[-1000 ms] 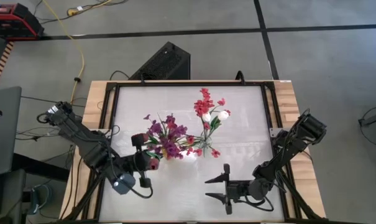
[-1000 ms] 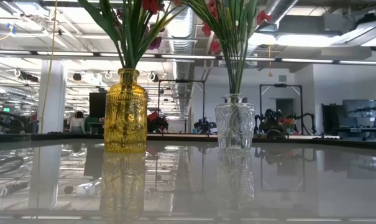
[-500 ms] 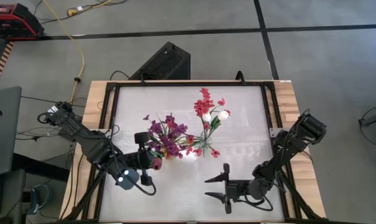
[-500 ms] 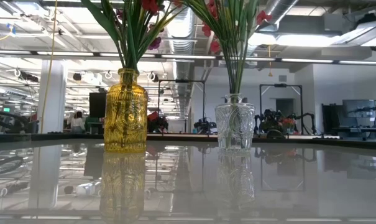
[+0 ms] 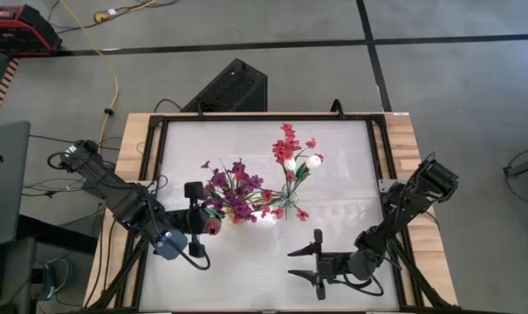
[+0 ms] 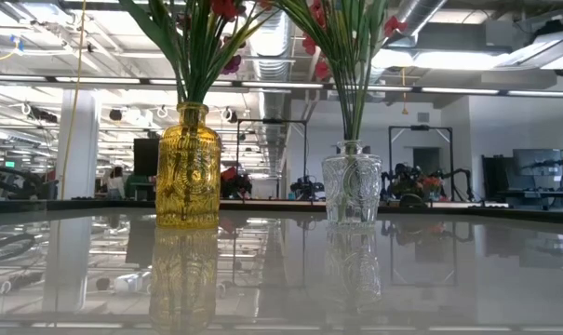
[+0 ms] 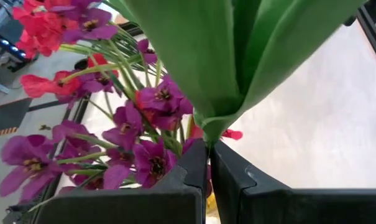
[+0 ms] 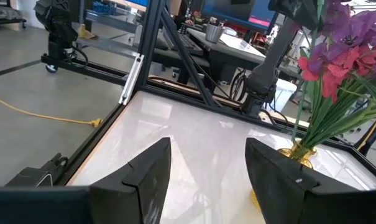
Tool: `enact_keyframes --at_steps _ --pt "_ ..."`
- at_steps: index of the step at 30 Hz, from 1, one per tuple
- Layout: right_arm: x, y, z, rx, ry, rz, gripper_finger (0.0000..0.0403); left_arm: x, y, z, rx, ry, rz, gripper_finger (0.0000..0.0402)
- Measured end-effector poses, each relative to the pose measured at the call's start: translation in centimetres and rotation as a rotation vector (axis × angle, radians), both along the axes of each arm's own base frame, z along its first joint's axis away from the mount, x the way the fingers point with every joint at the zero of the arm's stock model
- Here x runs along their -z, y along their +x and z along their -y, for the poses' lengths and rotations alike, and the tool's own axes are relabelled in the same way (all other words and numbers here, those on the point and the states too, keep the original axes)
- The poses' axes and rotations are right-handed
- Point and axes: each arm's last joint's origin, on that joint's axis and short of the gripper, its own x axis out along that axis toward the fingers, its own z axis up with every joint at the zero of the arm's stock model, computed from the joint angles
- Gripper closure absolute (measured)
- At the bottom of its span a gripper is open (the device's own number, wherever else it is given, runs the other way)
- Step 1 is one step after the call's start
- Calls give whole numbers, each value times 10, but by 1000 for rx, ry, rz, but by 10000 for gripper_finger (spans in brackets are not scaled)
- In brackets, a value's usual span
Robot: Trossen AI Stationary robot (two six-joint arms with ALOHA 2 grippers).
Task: Sort flowers into vase by color
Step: Put the violet tulip into the yellow vase
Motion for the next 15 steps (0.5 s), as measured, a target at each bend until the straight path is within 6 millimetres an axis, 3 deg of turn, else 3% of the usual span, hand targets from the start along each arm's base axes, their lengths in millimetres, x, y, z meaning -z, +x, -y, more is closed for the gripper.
enact_keyframes --at_steps 15 --pt "0 0 0 0 0 0 171 -2 -4 -3 -20 2 6 401"
